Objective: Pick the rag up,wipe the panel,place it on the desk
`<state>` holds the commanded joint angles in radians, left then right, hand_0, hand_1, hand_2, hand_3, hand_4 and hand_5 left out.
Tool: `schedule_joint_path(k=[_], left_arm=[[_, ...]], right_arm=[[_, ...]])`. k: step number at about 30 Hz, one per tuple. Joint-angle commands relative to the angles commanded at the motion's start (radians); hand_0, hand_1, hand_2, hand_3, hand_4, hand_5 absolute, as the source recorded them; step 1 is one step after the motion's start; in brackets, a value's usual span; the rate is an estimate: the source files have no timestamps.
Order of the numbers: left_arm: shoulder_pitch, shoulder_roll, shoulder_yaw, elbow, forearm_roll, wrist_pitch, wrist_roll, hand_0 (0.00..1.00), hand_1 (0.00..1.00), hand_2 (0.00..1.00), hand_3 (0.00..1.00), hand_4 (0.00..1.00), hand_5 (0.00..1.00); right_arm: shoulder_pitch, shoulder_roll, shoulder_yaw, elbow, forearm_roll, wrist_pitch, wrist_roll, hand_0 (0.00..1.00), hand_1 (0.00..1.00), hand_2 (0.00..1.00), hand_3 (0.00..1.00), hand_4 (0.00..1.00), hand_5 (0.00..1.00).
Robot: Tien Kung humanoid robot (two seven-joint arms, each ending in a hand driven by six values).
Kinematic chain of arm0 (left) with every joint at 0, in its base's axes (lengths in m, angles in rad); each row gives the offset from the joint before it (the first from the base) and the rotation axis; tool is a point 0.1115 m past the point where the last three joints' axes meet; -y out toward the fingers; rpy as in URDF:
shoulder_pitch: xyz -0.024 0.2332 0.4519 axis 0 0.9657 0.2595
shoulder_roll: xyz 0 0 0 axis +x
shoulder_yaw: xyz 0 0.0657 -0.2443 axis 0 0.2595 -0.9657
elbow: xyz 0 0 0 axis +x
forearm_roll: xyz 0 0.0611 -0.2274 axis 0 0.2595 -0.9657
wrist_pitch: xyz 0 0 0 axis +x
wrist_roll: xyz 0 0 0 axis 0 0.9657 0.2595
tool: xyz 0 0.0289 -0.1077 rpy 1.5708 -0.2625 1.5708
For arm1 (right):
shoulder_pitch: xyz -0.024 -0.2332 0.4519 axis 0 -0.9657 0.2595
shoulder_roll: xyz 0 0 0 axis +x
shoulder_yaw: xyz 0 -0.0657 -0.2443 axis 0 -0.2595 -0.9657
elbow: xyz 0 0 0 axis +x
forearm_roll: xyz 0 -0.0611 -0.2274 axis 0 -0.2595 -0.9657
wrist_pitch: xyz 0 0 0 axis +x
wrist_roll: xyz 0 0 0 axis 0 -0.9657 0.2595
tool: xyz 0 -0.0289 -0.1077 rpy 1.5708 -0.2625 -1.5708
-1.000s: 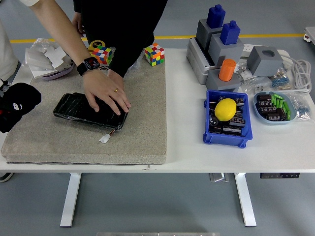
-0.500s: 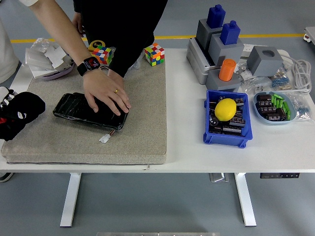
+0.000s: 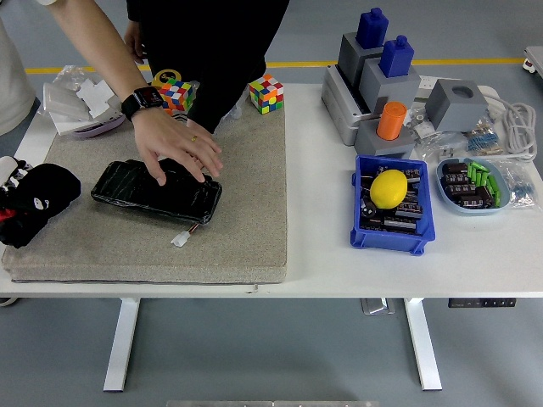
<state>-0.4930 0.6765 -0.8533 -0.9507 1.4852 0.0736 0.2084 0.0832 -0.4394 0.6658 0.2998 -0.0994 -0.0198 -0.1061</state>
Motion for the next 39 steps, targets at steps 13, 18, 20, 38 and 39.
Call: schedule_joint_path(k=[13,18,20,38,39], left_arm=[[-0.02,0.043,0.064,0.001,-0.008,0.009,-0.07,0.268,0.257,0.405,0.605,0.656,0.098],[-0.026,0.052,0.088,-0.013,-0.013,0.016,-0.096,0.268,0.258,0.405,0.605,0.656,0.098],[-0.025,0.047,0.092,-0.013,-0.027,0.02,-0.099,0.268,0.258,0.405,0.605,0.656,0.098],[-0.025,0.022,0.084,0.014,-0.062,0.03,-0.095,0.268,0.259,0.404,0.604,0.655,0.095],[-0.024,0.021,0.084,0.014,-0.065,0.03,-0.095,0.268,0.259,0.404,0.604,0.655,0.095]], right_arm=[[0.001,-0.005,0.0,0.0,0.002,0.001,-0.003,0.728,0.681,0.684,0.596,0.998,0.511],[0.0,-0.004,0.001,-0.001,0.004,0.003,-0.002,0.728,0.681,0.684,0.597,0.998,0.511],[0.002,-0.004,0.001,0.0,0.003,0.002,-0.002,0.728,0.681,0.684,0.597,0.998,0.511],[0.011,-0.007,0.007,0.002,0.0,0.0,-0.002,0.728,0.681,0.684,0.595,0.998,0.51],[0.011,-0.006,0.008,0.003,0.0,0.0,-0.001,0.728,0.681,0.684,0.595,0.998,0.51]])
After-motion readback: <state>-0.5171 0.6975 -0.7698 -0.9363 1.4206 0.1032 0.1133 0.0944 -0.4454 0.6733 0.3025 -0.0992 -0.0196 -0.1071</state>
